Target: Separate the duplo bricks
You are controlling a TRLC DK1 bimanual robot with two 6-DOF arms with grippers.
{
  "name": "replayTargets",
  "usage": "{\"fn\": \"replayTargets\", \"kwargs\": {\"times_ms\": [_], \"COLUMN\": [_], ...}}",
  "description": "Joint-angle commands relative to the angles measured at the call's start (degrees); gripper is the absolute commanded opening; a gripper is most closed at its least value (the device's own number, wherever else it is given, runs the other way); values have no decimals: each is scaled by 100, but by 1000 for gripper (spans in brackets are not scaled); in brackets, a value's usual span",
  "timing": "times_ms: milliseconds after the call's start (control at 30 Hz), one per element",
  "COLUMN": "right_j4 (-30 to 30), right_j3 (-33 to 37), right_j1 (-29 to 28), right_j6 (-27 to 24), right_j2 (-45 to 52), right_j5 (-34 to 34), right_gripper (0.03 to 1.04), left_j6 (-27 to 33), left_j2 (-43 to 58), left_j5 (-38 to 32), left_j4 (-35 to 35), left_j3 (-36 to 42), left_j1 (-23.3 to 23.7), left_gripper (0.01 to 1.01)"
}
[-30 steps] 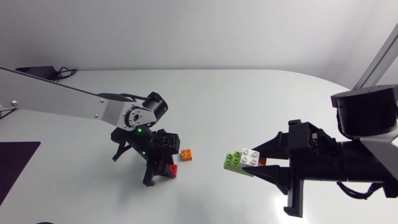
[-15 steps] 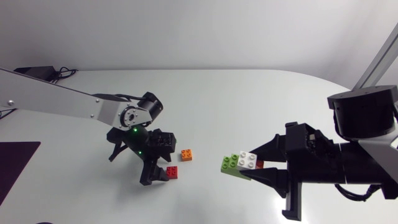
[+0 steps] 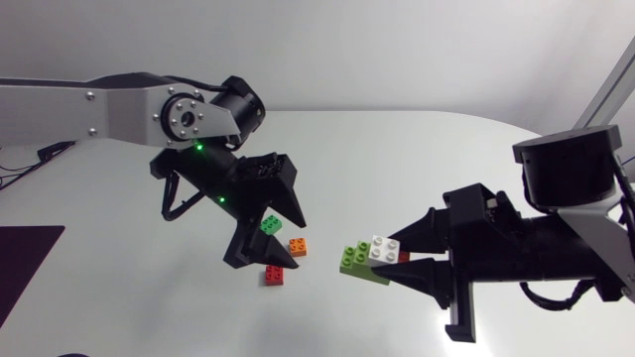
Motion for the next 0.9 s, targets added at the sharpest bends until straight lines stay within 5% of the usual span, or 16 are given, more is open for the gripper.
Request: {"fn": "replayTargets", "kwargs": {"times_ms": [0,867], "right_j4": [104,544], "right_j3": [154,541], "right_j1": [-28,-1], "right_j6": [149,456], "right_j2": [157,983], "right_j5": [-91,-434], "right_gripper": [152,152], "left_j6": [-82,-73], "left_j2": [175,649], "left_j5": [195,819], "left_j4": [-215,-443], "left_j3": [292,863], "left_j1": [-138,-305], "left_gripper": [920,913]}}
